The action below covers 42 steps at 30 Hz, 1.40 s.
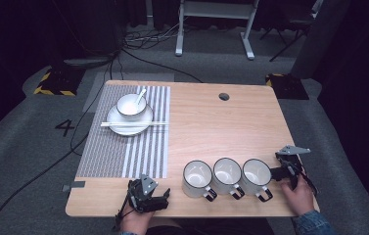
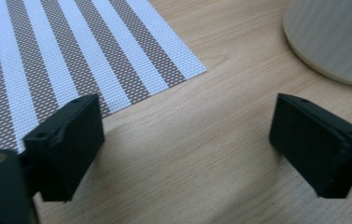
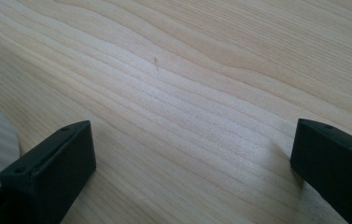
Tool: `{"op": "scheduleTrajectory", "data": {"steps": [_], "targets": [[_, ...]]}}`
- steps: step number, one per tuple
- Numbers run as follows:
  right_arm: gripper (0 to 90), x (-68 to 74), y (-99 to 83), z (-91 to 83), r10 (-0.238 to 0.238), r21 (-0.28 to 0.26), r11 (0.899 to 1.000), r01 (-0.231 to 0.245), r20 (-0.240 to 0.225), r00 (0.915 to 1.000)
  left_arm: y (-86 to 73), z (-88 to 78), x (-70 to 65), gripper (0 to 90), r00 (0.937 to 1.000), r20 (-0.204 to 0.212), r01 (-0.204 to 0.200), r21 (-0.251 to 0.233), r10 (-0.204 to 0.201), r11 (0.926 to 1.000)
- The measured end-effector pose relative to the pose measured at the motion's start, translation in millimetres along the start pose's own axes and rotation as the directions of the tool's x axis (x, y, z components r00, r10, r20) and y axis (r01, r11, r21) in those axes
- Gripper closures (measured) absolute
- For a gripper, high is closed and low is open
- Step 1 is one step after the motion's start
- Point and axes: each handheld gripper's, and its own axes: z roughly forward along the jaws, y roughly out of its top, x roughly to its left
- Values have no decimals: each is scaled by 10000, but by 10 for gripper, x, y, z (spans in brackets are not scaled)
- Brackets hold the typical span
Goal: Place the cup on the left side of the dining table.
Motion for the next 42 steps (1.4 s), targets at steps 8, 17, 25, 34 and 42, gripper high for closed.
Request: {"op": "scheduleTrajectory", "data": {"steps": [8,17,25,34,42], "targets": [[1,0,0,0,-2,1,10000,2,-2,10000,146,-100,-151,86,9999,67,-115,-1185,124,9929],[1,0,0,0,-2,3,10000,2,0,10000,293,-366,-270,87,9986,514,257,-2333,-140,9721],[1,0,0,0,1,3,10000,-1,1,10000,346,-403,-369,85,9991,378,-68,-2608,173,9654],[1,0,0,0,1,1,10000,-1,-1,10000,436,-291,-485,68,9952,799,-335,-2663,566,9633],[1,0,-1,0,-3,1,10000,3,-1,10000,504,-167,-601,26,9748,2037,-366,-2545,906,9664]]}}
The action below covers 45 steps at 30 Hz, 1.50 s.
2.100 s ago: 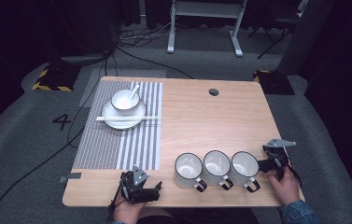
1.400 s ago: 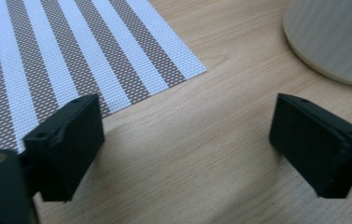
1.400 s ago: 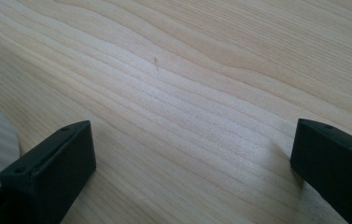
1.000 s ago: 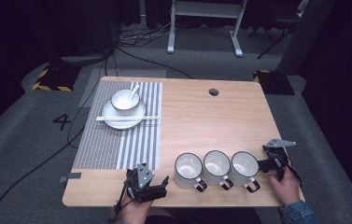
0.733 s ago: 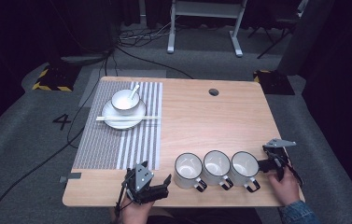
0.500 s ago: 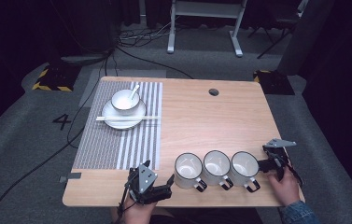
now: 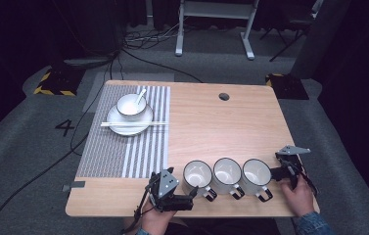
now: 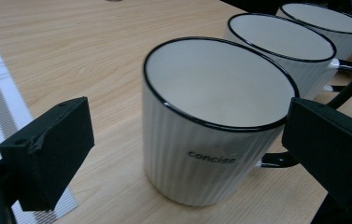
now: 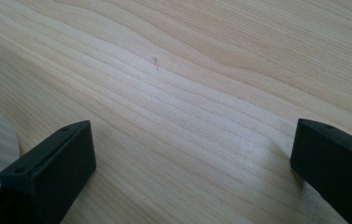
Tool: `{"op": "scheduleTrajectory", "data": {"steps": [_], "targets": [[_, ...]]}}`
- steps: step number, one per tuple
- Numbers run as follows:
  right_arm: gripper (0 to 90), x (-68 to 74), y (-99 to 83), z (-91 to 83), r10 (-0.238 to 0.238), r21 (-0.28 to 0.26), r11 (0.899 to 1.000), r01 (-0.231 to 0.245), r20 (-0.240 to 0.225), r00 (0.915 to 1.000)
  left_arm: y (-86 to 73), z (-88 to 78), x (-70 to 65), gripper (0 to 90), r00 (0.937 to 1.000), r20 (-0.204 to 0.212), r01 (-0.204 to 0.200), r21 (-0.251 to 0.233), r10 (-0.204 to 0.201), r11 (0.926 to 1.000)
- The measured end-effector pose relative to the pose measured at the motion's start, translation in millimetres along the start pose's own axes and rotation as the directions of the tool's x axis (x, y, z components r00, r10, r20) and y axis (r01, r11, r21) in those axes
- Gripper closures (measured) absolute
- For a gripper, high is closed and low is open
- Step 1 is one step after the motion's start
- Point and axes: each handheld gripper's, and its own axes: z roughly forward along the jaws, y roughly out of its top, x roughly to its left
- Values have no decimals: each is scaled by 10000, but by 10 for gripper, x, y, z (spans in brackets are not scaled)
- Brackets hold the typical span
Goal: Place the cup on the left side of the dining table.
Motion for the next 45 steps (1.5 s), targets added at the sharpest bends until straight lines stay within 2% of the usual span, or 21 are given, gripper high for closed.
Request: {"op": "scheduleTrajectory", "data": {"steps": [7,9,10,13,19,20,21,23,24,25,26,27,33,34,35,39,41,45], "targets": [[1,0,0,0,2,-1,10000,-2,0,10000,-57,162,-51,23,9971,736,196,232,-213,9995],[1,0,0,0,2,1,10000,-2,1,10000,-68,213,-69,20,9968,803,-21,385,-10,9993],[1,1,0,0,13,-4,10000,-13,-1,10000,-76,238,-70,0,9974,704,-191,549,152,9983],[1,0,0,0,4,2,10000,-4,3,10000,-108,324,-57,1,9975,681,-243,1090,169,9937],[1,3,0,1,32,-10,10000,-32,13,10000,-120,423,-56,2,9980,611,-265,1397,181,9898],[1,3,1,1,34,-9,10000,-34,12,10000,-117,440,-47,2,9981,484,-451,1421,386,9888],[1,2,0,0,15,-6,10000,-15,-2,10000,-123,463,-57,2,9986,483,-275,1502,205,9883],[1,1,0,0,1,-3,10000,-1,1,10000,-129,505,-50,9,9989,402,-304,1629,241,9862],[1,3,0,1,32,-12,10000,-32,13,10000,-136,533,-58,17,9992,384,-116,1641,54,9864],[1,4,0,1,40,-10,10000,-40,11,10000,-134,553,-49,16,9993,349,-179,1734,121,9847],[1,2,0,1,17,-7,10000,-17,18,10000,-138,584,-55,14,9993,368,15,1734,-80,9848],[1,1,0,0,5,-2,10000,-5,-1,10000,-136,597,-52,9,9997,264,-37,1817,-11,9833],[1,3,0,1,32,-11,10000,-32,13,10000,-118,654,-87,8,9999,-60,114,1753,-105,9844],[1,3,0,1,32,-11,10000,-32,13,10000,-119,662,-98,8,9996,-51,279,1706,-275,9849],[1,3,0,1,30,-9,10000,-30,14,10000,-116,666,-98,8,9996,-148,242,1582,-222,9871],[1,3,0,1,31,-13,10000,-31,12,10000,-109,678,-134,7,9991,-389,216,1536,-158,9879],[1,3,-1,1,19,-12,10000,-19,10,10000,-111,690,-168,7,9976,-583,441,1447,-360,9885],[1,3,-1,1,18,-12,10000,-18,9,10000,-106,685,-171,6,9978,-594,370,1488,-284,9882]]}}
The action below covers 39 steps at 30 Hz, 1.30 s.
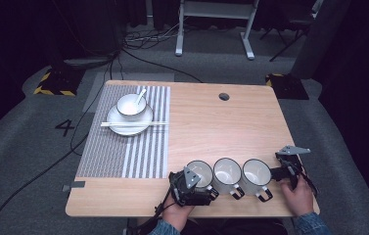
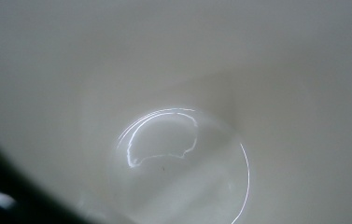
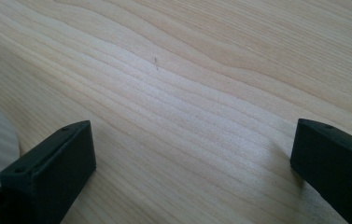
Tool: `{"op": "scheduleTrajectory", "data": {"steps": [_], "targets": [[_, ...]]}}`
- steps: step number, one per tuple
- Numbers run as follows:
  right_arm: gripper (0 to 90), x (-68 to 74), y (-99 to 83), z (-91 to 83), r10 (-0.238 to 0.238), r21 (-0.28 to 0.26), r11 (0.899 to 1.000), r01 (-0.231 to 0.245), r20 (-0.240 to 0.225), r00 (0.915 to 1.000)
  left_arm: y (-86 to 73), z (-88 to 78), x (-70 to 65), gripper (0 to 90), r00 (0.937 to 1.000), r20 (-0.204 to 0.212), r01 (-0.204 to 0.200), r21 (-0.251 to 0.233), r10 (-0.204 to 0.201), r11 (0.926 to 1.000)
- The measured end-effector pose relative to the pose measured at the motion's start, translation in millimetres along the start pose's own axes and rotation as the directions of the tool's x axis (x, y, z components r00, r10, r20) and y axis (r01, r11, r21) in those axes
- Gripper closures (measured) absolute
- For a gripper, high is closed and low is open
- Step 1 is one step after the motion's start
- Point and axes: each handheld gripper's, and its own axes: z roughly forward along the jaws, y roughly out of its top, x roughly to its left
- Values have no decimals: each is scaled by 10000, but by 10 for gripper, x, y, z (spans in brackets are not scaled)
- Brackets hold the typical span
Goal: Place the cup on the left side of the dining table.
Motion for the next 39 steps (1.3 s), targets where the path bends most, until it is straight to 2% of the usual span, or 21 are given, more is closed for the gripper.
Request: {"op": "scheduleTrajectory", "data": {"steps": [3,8,10,13,19,20,21,23,26,29,32,39], "targets": [[1,0,0,0,3,2,10000,-3,3,10000,-11,-5,-3,1,9999,104,49,-95,-48,9999],[1,0,0,0,2,2,10000,-2,-2,10000,-20,-24,-28,28,9986,-308,-449,-382,438,9983],[1,0,0,0,5,3,10000,-5,1,10000,-19,-29,-26,30,9982,-353,-504,-381,491,9980],[1,0,0,0,8,3,10000,-8,2,10000,-22,-31,-33,32,9984,-296,-481,-323,472,9983],[1,0,1,0,8,5,10000,-8,4,10000,-15,-64,-36,33,9977,-287,-628,-549,613,9965],[1,0,1,0,10,4,10000,-10,2,10000,2,-86,-27,33,9967,-318,-769,-623,750,9951],[1,0,1,0,16,1,10000,-16,2,10000,13,-104,-32,33,9974,-284,-680,-750,661,9949],[1,0,1,0,13,3,10000,-13,1,10000,56,-168,-19,33,9959,-364,-862,-860,834,9926],[1,1,1,0,14,1,10000,-14,3,10000,135,-309,23,33,9969,-369,-737,-1137,699,9908],[1,1,1,0,14,2,10000,-14,3,10000,173,-375,60,33,9971,-309,-729,-1235,696,9897],[1,0,1,0,8,1,10000,-8,0,10000,216,-453,104,33,9963,-435,-794,-1276,744,9886],[1,-1,0,0,-7,6,10000,7,7,10000,290,-611,212,33,9954,-768,-678,-1485,568,9866]]}}
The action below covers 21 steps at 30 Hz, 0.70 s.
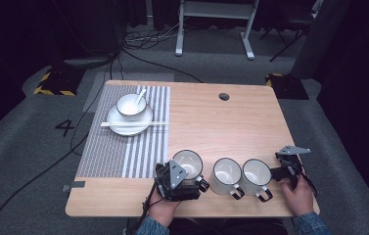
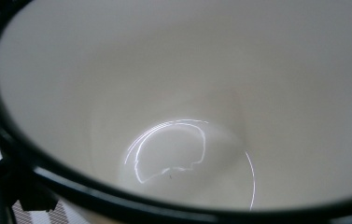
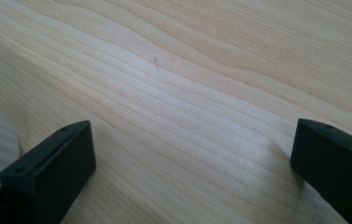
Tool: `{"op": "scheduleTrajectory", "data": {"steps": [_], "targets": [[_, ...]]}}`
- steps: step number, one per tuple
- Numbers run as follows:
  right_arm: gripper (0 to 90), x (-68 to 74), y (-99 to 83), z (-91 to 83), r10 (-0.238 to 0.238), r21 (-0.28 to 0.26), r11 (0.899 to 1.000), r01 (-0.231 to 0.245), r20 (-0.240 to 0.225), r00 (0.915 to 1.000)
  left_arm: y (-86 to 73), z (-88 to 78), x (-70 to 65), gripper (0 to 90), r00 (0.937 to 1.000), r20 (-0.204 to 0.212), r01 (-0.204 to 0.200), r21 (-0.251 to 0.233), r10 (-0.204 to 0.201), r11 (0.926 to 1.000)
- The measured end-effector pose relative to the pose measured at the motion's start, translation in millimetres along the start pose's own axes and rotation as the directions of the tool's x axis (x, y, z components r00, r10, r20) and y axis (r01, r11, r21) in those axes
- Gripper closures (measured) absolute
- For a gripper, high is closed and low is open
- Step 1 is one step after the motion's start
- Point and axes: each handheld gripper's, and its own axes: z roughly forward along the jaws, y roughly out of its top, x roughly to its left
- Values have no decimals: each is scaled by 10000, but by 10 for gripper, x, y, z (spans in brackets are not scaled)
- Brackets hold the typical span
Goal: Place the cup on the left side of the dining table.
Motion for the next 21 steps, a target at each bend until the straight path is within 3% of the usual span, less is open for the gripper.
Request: {"op": "scheduleTrajectory", "data": {"steps": [8,17,21], "targets": [[1,2,0,1,27,-8,10000,-27,-4,10000,76,-149,157,32,9991,-421,61,-261,-72,9996],[1,2,0,0,19,-6,10000,-19,-3,10000,118,-274,355,29,9970,-755,147,-226,-163,9996],[1,2,0,0,19,-6,10000,-19,-8,10000,133,-323,436,29,9953,-898,340,-292,-365,9990]]}}
